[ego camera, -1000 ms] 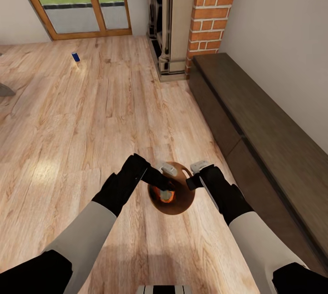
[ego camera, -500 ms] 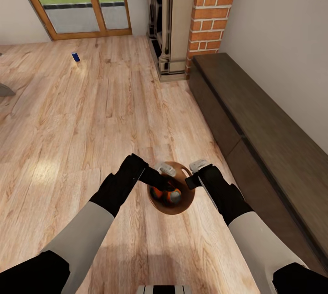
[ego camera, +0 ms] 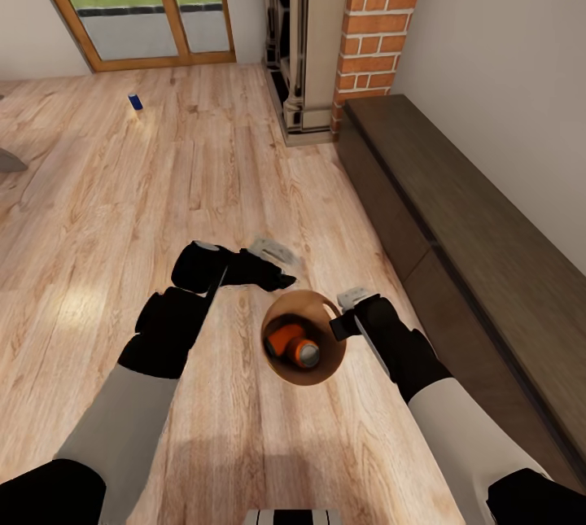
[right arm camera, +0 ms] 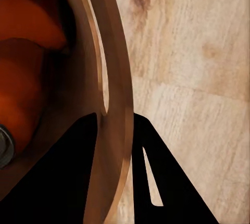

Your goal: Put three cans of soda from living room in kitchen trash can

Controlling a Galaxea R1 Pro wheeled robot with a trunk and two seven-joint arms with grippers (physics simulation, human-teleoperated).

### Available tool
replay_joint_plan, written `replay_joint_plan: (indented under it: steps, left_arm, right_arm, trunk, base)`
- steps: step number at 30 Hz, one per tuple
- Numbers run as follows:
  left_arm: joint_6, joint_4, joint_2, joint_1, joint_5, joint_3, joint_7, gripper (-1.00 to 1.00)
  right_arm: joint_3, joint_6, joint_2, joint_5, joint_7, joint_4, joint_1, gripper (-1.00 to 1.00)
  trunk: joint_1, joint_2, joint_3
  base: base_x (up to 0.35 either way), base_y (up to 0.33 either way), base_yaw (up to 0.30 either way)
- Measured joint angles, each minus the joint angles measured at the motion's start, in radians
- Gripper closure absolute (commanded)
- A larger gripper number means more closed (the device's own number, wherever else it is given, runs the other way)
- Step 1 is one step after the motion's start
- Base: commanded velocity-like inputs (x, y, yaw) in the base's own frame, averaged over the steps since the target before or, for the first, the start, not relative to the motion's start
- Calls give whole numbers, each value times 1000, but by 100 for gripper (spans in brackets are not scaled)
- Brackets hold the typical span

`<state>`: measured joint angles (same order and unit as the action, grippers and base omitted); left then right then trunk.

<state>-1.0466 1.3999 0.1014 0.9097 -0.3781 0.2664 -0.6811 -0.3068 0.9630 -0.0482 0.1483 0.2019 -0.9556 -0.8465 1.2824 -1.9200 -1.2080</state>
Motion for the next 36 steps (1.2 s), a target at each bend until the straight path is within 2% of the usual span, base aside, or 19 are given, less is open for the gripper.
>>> replay_joint_plan:
  steps: [2, 4, 6, 7, 9, 10, 11, 12, 13, 15, 16, 17, 20, 23, 25, 28, 30, 31, 36]
  left_arm:
    - [0, 19, -11, 0, 1, -39, -2, -100]
    - [1, 42, -50, -14, 0, -115, -3, -100]
    - [0, 47, -74, -29, 3, -147, -1, -100]
    - [2, 50, -99, -67, -6, -185, 8, -100]
    - [83, 49, -115, -136, -3, -230, 28, -100]
    - [159, 46, -121, -180, -6, -270, 43, -100]
    - [200, 45, -123, -204, -5, -299, 52, -100]
    - [307, 43, -126, -261, -11, -384, 77, -100]
    - [340, 41, -127, -284, -7, -419, 84, -100]
    - [469, -1, -128, -348, -7, -489, 99, -100]
    - [506, -26, -128, -362, -6, -500, 102, -100]
    - [610, -116, -128, -386, -6, -523, 114, -100]
    - [736, -251, -129, -404, 0, -543, 159, -100]
    - [927, -381, -128, -419, 5, -567, 247, -100]
    - [981, -429, -127, -422, 18, -579, 261, -100]
    - [1047, -475, -123, -427, 37, -595, 274, -100]
    - [1068, -494, -125, -428, 43, -602, 276, -100]
    - [1083, -514, -128, -429, 74, -610, 278, -100]
    - [1093, -566, -130, -430, 131, -614, 282, -100]
  right_arm:
    - [1, 0, 0, -3, 0, 0, 0, 100]
    - [8, -4, 2, -4, 0, 0, 0, 100]
    - [11, -6, 2, 0, 1, 0, 0, 100]
    - [13, -7, 3, -2, 1, 0, 1, 100]
    - [16, -8, 5, -7, 2, 0, 1, 100]
    - [17, -9, 7, -10, 2, -1, 1, 100]
    - [17, -10, 8, -11, 3, -2, 1, 100]
    - [20, -11, 11, -13, 3, -6, 1, 100]
    - [23, -12, 12, -10, 4, -9, 1, 100]
    - [55, -13, 15, -12, 7, -18, 3, 100]
    - [66, -14, 15, -8, 6, -25, 4, 100]
    - [87, -15, 16, -11, 5, -35, 7, 100]
    - [103, -48, 16, 0, 3, -52, 11, 100]
    - [129, -221, 19, -12, 2, -105, 80, 100]
    - [152, -274, 18, -33, 3, -111, 118, 100]
    - [200, -371, 18, 0, -2, -116, 176, 100]
    - [219, -426, 18, -14, 1, -120, 215, 100]
    - [239, -561, 19, -18, 0, -127, 282, 100]
    - [238, -650, 16, -24, 0, -102, 354, 100]
  trunk:
    - [0, 0, 0]
    - [0, 0, 0]
    - [0, 0, 0]
    - [0, 0, 0]
    - [0, 0, 0]
    - [0, 0, 0]
    - [0, 0, 0]
    - [0, 0, 0]
    - [0, 0, 0]
    - [0, 0, 0]
    - [0, 0, 0]
    - [0, 0, 0]
    - [0, 0, 0]
    - [0, 0, 0]
    - [0, 0, 0]
    - [0, 0, 0]
    - [0, 0, 0]
    - [0, 0, 0]
    - [0, 0, 0]
  base:
    - [0, 0, 0]
    - [0, 0, 0]
    - [0, 0, 0]
    - [0, 0, 0]
    - [0, 0, 0]
    - [0, 0, 0]
    - [0, 0, 0]
    - [0, 0, 0]
    - [0, 0, 0]
    - [0, 0, 0]
    - [0, 0, 0]
    - [0, 0, 0]
    - [0, 0, 0]
    - [0, 0, 0]
    - [0, 0, 0]
    - [0, 0, 0]
    - [0, 0, 0]
    - [0, 0, 0]
    - [0, 0, 0]
